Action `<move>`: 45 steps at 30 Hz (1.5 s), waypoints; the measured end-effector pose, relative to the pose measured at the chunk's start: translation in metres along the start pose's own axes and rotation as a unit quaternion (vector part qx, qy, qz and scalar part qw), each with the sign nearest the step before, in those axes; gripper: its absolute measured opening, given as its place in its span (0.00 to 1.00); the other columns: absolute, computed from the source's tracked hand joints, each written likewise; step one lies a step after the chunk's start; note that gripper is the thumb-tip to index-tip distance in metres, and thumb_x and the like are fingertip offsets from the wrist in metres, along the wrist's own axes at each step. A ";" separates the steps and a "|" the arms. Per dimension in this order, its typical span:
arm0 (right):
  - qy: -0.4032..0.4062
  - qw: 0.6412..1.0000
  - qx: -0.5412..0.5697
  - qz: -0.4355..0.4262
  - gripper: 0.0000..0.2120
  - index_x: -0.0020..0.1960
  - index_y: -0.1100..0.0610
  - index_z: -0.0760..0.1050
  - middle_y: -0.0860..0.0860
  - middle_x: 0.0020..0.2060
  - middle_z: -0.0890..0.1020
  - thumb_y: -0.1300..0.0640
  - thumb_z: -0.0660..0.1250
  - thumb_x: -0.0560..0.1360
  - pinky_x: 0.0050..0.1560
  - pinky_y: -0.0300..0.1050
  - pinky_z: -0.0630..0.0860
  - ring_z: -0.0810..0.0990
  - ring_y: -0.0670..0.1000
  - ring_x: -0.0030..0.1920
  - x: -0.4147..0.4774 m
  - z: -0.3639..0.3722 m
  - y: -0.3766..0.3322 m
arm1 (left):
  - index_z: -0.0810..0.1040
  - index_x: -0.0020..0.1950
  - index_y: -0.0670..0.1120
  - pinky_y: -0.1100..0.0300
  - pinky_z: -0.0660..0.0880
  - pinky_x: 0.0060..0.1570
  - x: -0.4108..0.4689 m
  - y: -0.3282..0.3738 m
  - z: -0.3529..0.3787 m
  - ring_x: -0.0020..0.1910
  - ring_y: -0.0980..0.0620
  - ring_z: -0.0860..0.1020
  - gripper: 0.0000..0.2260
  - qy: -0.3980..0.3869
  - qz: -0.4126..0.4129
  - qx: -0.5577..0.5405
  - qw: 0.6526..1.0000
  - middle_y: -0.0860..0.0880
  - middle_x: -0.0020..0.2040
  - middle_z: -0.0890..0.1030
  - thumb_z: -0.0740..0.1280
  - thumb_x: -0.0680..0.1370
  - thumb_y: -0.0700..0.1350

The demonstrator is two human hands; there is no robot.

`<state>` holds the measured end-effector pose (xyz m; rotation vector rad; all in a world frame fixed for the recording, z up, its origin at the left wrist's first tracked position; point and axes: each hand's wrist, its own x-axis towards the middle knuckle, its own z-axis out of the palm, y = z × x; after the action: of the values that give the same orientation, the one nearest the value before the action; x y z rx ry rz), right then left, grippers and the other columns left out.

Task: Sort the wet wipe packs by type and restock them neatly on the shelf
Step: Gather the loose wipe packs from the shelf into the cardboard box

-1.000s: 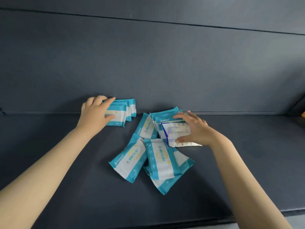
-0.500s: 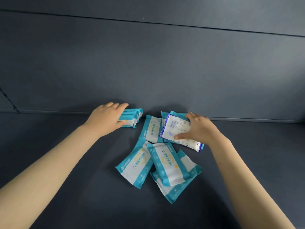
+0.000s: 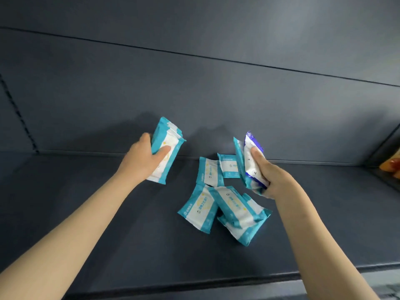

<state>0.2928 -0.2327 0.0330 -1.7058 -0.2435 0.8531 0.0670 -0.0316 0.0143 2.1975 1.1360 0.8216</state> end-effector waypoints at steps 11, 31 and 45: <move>0.057 0.987 0.142 -0.054 0.12 0.56 0.59 0.78 0.52 0.37 0.87 0.52 0.70 0.77 0.30 0.42 0.80 0.85 0.49 0.32 -0.129 0.037 0.069 | 0.78 0.51 0.51 0.55 0.77 0.48 -0.085 -0.020 -0.048 0.49 0.53 0.81 0.10 -0.190 -0.108 -0.372 0.902 0.54 0.48 0.83 0.66 0.79 0.57; 0.298 0.892 0.333 0.067 0.32 0.68 0.62 0.70 0.62 0.54 0.84 0.49 0.74 0.70 0.32 0.44 0.81 0.85 0.54 0.38 -0.408 -0.278 0.371 | 0.80 0.57 0.48 0.54 0.80 0.45 -0.430 0.167 0.155 0.48 0.49 0.84 0.11 -0.511 -0.079 -0.329 0.790 0.48 0.50 0.86 0.67 0.79 0.53; 0.391 0.837 0.317 0.215 0.14 0.62 0.57 0.73 0.60 0.51 0.85 0.49 0.63 0.82 0.50 0.57 0.82 0.85 0.59 0.44 -0.301 -0.409 0.550 | 0.79 0.56 0.47 0.47 0.77 0.58 -0.515 0.149 0.412 0.50 0.46 0.82 0.23 -0.585 -0.235 -0.086 0.772 0.47 0.50 0.85 0.65 0.75 0.66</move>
<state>0.1974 -0.8909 -0.3100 -1.3328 0.9193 0.3969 0.2021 -0.6137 -0.3025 1.5905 0.7798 -0.6208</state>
